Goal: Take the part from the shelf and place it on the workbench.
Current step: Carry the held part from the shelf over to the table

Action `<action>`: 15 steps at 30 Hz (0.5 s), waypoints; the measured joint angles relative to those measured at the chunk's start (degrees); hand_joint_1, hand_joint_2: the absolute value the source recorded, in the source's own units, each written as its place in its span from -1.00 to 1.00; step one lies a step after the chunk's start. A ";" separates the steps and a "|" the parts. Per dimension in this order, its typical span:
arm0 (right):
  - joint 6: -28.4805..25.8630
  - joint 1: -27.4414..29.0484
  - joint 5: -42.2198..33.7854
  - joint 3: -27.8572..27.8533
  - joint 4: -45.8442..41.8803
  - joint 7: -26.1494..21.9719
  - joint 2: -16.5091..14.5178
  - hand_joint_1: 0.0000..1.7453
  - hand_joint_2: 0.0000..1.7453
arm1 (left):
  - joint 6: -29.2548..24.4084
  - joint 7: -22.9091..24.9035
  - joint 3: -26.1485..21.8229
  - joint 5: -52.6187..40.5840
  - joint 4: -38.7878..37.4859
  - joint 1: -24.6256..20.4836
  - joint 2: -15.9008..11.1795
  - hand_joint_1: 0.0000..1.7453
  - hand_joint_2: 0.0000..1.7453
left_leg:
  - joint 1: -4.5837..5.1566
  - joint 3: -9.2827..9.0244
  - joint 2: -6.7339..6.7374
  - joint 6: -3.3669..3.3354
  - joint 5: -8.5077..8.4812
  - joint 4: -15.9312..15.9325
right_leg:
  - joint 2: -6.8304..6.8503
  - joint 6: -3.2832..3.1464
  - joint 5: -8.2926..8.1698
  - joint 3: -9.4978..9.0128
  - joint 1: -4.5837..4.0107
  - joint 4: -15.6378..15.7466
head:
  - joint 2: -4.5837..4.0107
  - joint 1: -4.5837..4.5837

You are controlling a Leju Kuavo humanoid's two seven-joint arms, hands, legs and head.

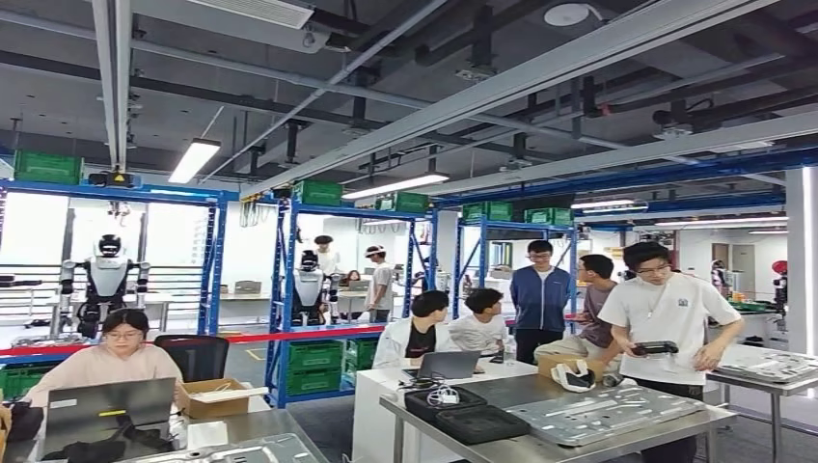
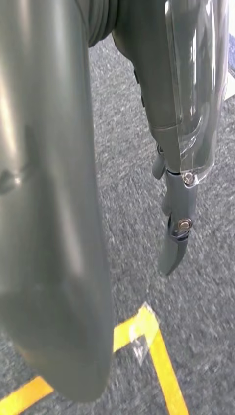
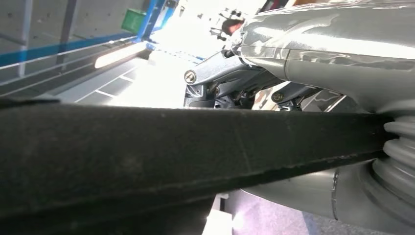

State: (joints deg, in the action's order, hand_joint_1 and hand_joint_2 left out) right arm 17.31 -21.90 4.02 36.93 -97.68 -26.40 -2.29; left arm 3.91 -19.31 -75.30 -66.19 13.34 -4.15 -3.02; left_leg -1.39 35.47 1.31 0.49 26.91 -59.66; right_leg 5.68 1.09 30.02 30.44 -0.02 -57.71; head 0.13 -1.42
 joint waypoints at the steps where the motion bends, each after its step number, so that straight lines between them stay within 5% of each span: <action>1: 0.00 -0.01 -0.01 -0.01 -0.01 0.00 0.00 1.00 1.00 | 0.02 -0.01 0.00 -0.02 0.01 0.05 -0.07 -1.00 -1.00 | 0.03 0.03 -0.45 -0.39 -0.10 0.06 | -0.85 0.18 0.71 0.18 0.22 -0.66 | 0.00 -0.01; 5: 0.00 0.05 -0.02 -0.22 -0.01 -0.02 0.02 1.00 1.00 | 0.01 -0.11 0.00 -0.01 0.02 -0.37 -0.34 -1.00 -1.00 | 0.36 0.22 -2.56 -1.44 -0.42 0.15 | -5.04 0.05 7.40 5.59 0.44 -13.12 | 0.00 -0.04; 7: 0.01 0.13 -0.02 -0.27 -0.01 -0.02 0.02 1.00 1.00 | 0.03 -0.25 0.00 0.00 0.01 -0.41 -0.38 -1.00 -1.00 | 0.81 0.24 -3.99 -1.66 -0.51 0.13 | -5.44 -0.45 7.47 7.28 0.24 -16.31 | 0.00 -0.05; 9: 0.02 0.15 -0.01 -0.29 -0.05 -0.02 0.02 1.00 1.00 | 0.07 -0.40 0.00 0.00 0.00 -0.37 -0.38 -1.00 -1.00 | 1.04 0.10 -5.52 -1.75 -0.55 0.13 | -6.59 -1.32 3.52 5.20 -0.30 -11.14 | 0.00 -0.07; 12: 0.02 0.11 0.00 -0.38 -0.15 -0.01 0.03 1.00 1.00 | 0.24 -0.57 0.00 0.00 -0.01 -0.54 -0.15 -1.00 -1.00 | 0.72 0.29 -7.49 -1.52 -0.78 0.11 | -10.81 -2.73 -1.06 1.64 -0.96 -2.31 | 0.00 -0.14; 13: 0.02 0.09 0.00 -0.41 -0.17 -0.01 0.02 1.00 1.00 | 0.27 -0.62 0.00 0.01 -0.01 -0.54 -0.09 -1.00 -1.00 | 0.51 0.50 -8.12 -1.28 -0.96 0.17 | -11.23 -2.93 -1.23 1.42 -1.05 -1.57 | 0.00 -0.20; 15: 0.02 0.01 0.00 -0.43 -0.22 -0.01 -0.05 1.00 1.00 | 0.31 -0.67 0.00 0.01 -0.01 -0.28 -0.14 -1.00 -1.00 | 0.31 0.79 -9.13 -0.68 -1.27 0.42 | -9.74 -2.98 -1.40 0.91 -1.02 -0.36 | 0.00 -0.30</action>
State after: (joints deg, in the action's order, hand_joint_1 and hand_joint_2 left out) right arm 17.33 -21.89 4.02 36.50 -97.90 -26.41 -2.34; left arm 4.22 -19.98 -75.30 -66.18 13.33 -4.44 -3.16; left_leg -1.08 36.26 -7.82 -0.20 25.64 -59.23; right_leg -4.06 -1.89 28.61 31.35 -1.03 -58.07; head 0.13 -1.72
